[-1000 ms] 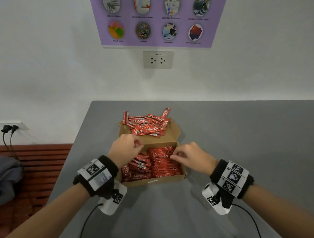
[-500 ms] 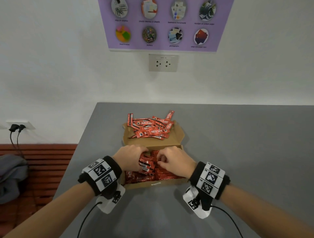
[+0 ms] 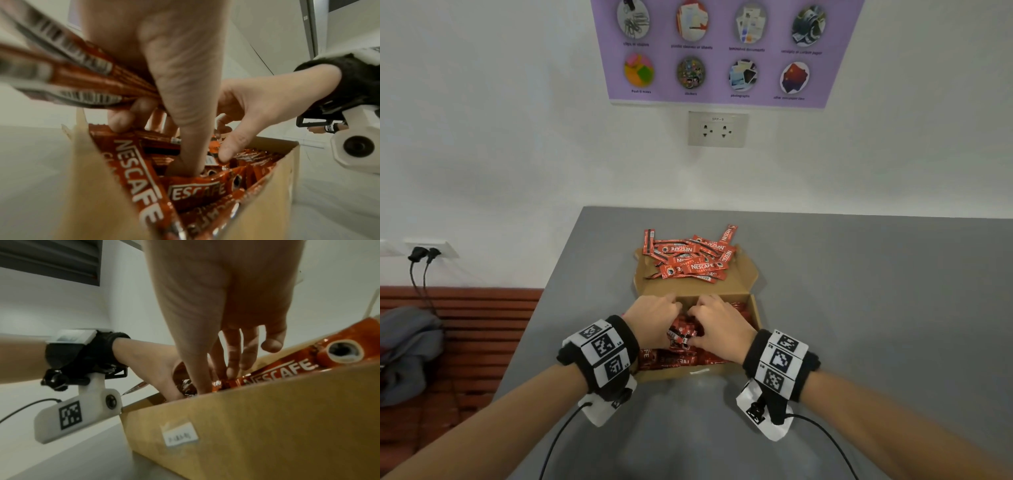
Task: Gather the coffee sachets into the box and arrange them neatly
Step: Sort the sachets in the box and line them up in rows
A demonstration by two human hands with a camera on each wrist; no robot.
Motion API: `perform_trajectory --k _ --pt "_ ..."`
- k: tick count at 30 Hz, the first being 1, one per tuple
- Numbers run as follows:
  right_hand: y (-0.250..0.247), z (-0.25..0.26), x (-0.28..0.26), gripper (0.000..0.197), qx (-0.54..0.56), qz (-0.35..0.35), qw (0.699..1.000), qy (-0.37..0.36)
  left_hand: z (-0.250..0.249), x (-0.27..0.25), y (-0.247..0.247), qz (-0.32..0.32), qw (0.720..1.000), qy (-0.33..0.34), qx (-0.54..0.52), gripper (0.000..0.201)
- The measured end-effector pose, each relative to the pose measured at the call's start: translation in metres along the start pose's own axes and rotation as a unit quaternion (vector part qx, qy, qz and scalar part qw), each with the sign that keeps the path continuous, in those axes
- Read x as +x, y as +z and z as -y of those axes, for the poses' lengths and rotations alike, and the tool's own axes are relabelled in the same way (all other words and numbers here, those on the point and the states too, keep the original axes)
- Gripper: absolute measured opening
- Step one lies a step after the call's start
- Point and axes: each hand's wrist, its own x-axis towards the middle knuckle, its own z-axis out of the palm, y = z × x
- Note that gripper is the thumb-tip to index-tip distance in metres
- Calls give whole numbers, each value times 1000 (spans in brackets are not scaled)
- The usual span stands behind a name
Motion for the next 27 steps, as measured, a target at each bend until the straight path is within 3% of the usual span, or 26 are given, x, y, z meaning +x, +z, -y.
perform_trajectory --k 7,12,17,20,23,27 --pt "-2 -1 0 45 23 -60 998 -28 2 0 -1 -26 1000 1 -7 44" --pt "-2 -1 2 40 47 -70 996 -33 2 -3 0 -44 999 1 -9 29" --pt "-16 -5 -3 47 107 -115 987 -44 12 -9 -10 -160 982 6 -97 29" --pt "-26 -15 -6 50 184 -145 972 -12 20 -14 -24 -216 952 -20 -217 24" --pt "-25 -22 -7 52 251 -157 955 1 22 -14 -34 -286 891 -14 -351 21" --pt "-25 -7 -6 82 327 -101 939 -33 4 -9 -43 -287 819 17 -497 6"
